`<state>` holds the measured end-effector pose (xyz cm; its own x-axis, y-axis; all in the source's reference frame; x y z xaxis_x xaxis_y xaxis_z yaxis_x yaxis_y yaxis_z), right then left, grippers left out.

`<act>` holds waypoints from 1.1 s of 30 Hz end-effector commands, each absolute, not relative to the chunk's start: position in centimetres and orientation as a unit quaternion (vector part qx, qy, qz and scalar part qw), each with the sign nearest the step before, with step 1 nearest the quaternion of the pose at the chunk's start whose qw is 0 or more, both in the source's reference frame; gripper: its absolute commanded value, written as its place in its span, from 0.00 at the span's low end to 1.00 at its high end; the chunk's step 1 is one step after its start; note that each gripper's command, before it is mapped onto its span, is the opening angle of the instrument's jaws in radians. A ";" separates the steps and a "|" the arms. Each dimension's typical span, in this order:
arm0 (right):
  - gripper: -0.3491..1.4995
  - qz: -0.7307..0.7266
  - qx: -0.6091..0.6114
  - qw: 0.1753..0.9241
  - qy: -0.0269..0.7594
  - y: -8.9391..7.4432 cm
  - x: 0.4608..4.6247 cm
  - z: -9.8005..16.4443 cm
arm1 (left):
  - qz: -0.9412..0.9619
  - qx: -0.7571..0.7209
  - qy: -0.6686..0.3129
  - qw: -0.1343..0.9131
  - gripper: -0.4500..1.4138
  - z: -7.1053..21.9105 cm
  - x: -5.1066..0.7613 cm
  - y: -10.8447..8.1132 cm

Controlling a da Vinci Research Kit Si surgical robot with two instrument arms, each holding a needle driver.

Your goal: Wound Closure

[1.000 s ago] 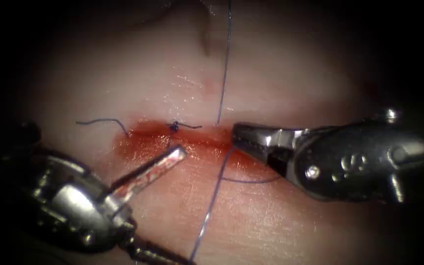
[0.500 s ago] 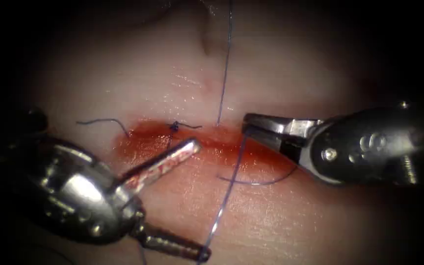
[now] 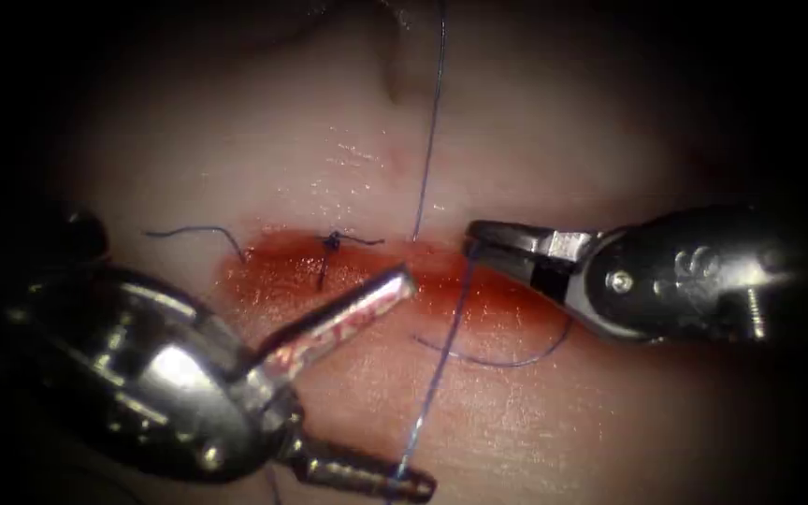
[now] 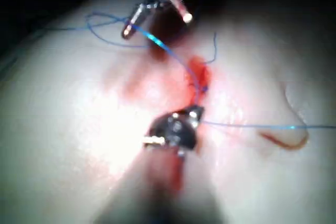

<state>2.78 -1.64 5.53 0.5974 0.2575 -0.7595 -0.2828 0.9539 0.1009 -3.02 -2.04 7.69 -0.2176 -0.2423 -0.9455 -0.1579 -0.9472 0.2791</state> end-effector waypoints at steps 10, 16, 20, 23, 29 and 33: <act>0.00 0.154 -0.011 0.893 0.424 -1.7 2.81 5.6 | -0.765 0.624 -0.155 0.043 0.56 7.8 -3.11 -2.1; 0.00 0.155 -0.013 0.892 0.424 -1.7 2.82 5.6 | -0.768 0.618 -0.158 0.054 0.24 7.9 -3.11 -2.2; 0.00 0.154 -0.012 0.892 0.425 -1.7 2.83 5.5 | -0.767 0.614 -0.173 0.072 0.00 7.9 -3.11 -2.2; 0.00 0.153 -0.008 0.891 0.427 -1.7 2.84 5.5 | -0.769 0.609 -0.180 0.076 0.00 8.0 -3.06 -2.2; 0.01 0.144 0.015 0.875 0.462 -1.8 2.85 5.2 | -0.785 0.585 -0.195 0.058 0.00 8.1 -2.67 -2.1; 0.75 0.132 0.028 0.867 0.479 -1.8 2.83 5.0 | -0.796 0.567 -0.206 0.045 0.00 8.2 -2.34 -1.9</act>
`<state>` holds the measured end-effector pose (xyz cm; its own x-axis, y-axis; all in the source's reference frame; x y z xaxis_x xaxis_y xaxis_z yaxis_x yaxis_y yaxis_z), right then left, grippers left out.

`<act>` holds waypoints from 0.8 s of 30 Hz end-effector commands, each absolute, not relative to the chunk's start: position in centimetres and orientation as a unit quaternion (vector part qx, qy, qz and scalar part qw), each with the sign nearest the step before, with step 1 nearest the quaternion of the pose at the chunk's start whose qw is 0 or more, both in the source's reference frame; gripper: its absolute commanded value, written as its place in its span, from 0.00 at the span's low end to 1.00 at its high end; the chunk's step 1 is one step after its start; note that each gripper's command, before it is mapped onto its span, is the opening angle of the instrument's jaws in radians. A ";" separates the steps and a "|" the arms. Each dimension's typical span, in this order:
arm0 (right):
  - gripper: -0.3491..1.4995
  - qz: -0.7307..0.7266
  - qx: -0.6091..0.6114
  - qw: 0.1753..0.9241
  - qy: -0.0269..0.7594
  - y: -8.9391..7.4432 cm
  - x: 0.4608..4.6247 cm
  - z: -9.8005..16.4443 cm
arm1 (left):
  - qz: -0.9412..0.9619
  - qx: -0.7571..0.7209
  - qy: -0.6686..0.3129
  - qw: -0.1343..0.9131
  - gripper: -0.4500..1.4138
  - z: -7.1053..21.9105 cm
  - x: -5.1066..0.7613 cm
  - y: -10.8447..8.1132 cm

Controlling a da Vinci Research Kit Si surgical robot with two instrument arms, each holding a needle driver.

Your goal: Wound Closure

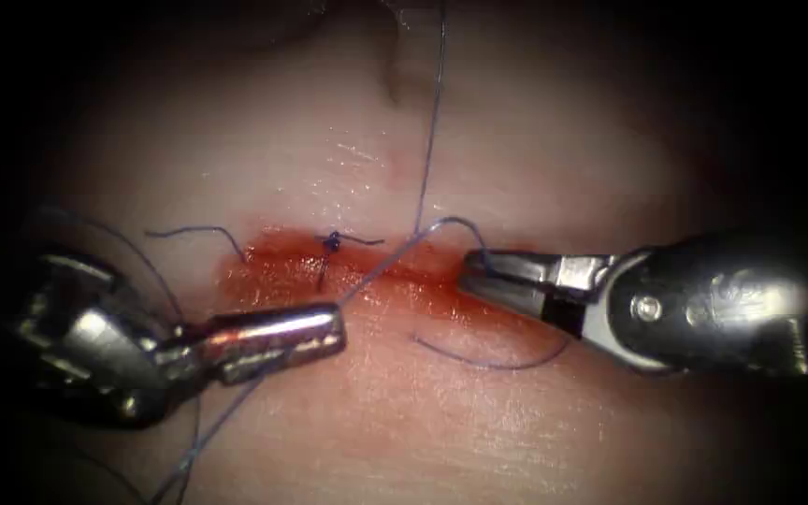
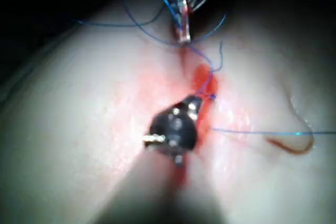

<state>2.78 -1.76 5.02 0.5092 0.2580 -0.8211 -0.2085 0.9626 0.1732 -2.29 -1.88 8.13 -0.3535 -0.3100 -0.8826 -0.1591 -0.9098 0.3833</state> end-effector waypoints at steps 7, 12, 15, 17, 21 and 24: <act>0.97 0.163 0.041 0.841 0.514 -1.8 2.71 5.0 | -0.809 0.545 -0.219 0.027 0.00 8.3 -1.95 -1.9; 0.90 0.178 0.043 0.799 0.572 -1.5 2.36 5.0 | -0.810 0.543 -0.221 0.026 0.00 8.3 -1.94 -1.9; 0.18 0.208 0.037 0.785 0.583 -1.3 2.07 5.0 | -0.809 0.545 -0.220 0.028 0.00 8.3 -1.95 -1.9; 0.00 0.219 0.019 0.803 0.554 -1.2 1.92 5.2 | -0.808 0.547 -0.218 0.029 0.00 8.3 -1.95 -2.0; 0.00 0.202 0.007 0.813 0.547 -1.2 1.85 5.8 | -0.807 0.549 -0.217 0.030 0.00 8.3 -2.04 -1.9; 0.00 0.196 0.009 0.815 0.546 -1.3 2.06 6.1 | -0.804 0.552 -0.216 0.033 0.00 8.4 -2.16 -2.0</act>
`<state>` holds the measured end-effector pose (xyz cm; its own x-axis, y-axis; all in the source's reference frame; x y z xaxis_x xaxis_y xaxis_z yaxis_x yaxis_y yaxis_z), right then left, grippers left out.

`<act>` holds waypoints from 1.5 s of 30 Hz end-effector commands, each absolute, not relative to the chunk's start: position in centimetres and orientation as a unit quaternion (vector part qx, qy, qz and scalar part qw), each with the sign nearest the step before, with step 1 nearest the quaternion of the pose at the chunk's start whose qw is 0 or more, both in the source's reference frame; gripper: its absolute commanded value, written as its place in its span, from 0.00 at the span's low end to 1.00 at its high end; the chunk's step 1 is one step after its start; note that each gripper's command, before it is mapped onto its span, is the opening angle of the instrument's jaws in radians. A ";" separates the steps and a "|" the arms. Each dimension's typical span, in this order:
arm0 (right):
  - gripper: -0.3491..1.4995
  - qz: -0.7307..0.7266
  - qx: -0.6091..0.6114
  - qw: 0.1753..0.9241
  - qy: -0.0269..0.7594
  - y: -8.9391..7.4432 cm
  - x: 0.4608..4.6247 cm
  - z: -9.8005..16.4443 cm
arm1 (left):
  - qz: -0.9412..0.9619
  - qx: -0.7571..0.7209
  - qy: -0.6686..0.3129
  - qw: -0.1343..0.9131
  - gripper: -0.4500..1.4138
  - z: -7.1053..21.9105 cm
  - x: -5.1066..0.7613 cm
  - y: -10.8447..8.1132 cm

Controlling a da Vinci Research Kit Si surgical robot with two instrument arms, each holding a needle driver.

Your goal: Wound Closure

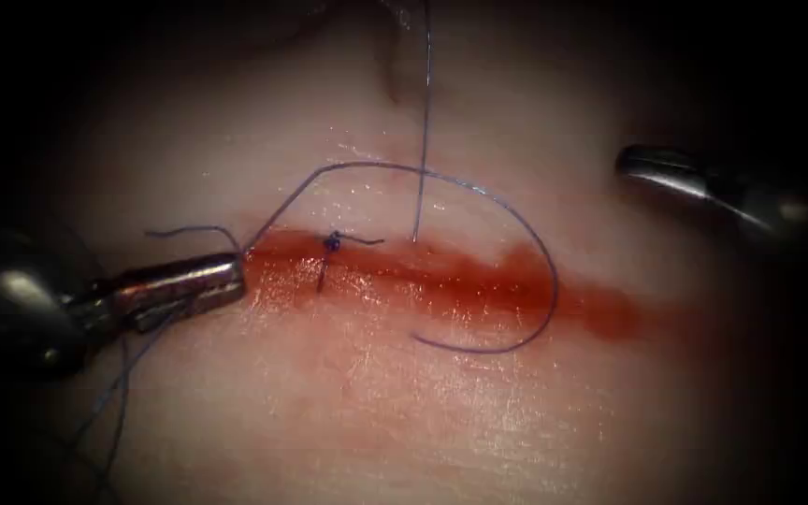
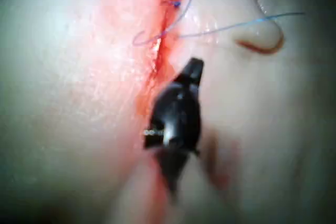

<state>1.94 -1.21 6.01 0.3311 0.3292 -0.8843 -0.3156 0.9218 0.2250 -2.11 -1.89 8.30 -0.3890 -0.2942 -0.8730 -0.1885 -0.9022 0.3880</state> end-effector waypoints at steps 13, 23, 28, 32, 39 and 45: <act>0.00 0.175 0.051 0.792 0.583 -1.6 2.74 6.1 | -0.810 0.550 -0.204 0.018 0.00 8.8 -2.36 -2.0; 0.00 0.173 0.054 0.780 0.599 -1.6 2.82 6.0 | -0.820 0.538 -0.195 0.013 0.00 9.2 -2.60 -2.0; 0.00 0.183 0.060 0.773 0.605 -1.6 2.91 5.9 | -0.820 0.541 -0.184 0.019 0.00 9.2 -2.81 -2.1; 0.00 0.197 0.068 0.762 0.613 -1.6 3.02 5.8 | -0.822 0.541 -0.177 0.022 0.00 9.3 -2.92 -2.2; 0.34 0.226 0.037 0.760 0.608 -1.6 3.10 5.8 | -0.819 0.547 -0.169 0.023 0.00 9.1 -2.97 -2.3; 0.54 0.233 0.024 0.764 0.601 -1.6 3.10 5.9 | -0.817 0.554 -0.158 0.022 0.00 8.8 -2.98 -2.4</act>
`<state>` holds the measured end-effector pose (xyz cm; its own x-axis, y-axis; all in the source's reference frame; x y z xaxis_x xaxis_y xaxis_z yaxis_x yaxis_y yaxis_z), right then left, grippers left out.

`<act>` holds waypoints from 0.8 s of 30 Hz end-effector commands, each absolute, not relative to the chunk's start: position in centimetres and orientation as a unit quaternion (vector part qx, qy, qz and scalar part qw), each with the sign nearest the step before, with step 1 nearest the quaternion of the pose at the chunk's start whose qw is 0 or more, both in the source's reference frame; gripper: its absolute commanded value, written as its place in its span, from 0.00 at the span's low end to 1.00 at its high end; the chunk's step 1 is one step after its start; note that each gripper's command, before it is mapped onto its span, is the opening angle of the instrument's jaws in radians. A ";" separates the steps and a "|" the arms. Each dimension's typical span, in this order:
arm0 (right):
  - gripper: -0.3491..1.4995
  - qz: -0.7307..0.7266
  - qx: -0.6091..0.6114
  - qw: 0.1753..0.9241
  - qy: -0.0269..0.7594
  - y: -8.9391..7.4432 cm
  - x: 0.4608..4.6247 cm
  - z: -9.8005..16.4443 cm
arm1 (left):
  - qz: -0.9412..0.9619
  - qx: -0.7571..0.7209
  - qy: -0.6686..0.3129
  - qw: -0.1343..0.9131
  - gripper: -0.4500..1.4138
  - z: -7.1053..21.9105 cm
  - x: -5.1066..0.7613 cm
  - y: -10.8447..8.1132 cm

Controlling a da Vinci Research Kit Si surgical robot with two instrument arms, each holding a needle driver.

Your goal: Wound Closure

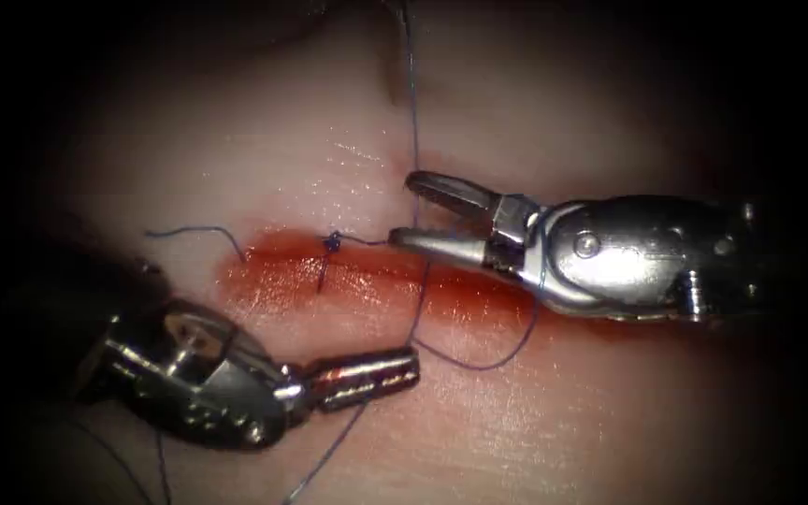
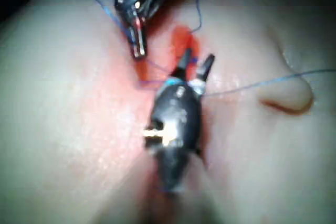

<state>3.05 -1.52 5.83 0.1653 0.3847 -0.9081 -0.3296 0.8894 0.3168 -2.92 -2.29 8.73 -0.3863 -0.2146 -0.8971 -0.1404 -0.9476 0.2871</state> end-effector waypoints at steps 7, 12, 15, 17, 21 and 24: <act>0.72 0.227 0.026 0.782 0.580 -1.7 3.20 6.0 | -0.813 0.562 -0.150 0.025 0.00 8.5 -3.10 -2.5; 0.72 0.227 0.025 0.783 0.579 -1.7 3.24 6.0 | -0.809 0.569 -0.142 0.025 0.00 8.4 -3.10 -2.4; 0.70 0.226 0.025 0.785 0.576 -1.7 3.25 6.0 | -0.807 0.572 -0.143 0.026 0.00 8.3 -3.05 -2.4; 0.70 0.223 0.028 0.785 0.577 -1.8 3.27 6.0 | -0.807 0.571 -0.147 0.025 0.00 8.2 -3.00 -2.3; 0.66 0.217 0.034 0.787 0.576 -1.8 3.31 6.0 | -0.806 0.571 -0.150 0.025 0.00 8.1 -2.98 -2.1; 0.65 0.213 0.037 0.790 0.574 -1.8 3.33 6.0 | -0.805 0.574 -0.152 0.022 0.00 8.0 -3.02 -2.1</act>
<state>3.28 -1.77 5.98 0.2527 0.3774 -0.8909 -0.2961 0.9068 0.3001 -3.00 -1.97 7.95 -0.3382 -0.2106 -0.9172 -0.1483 -0.9505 0.2729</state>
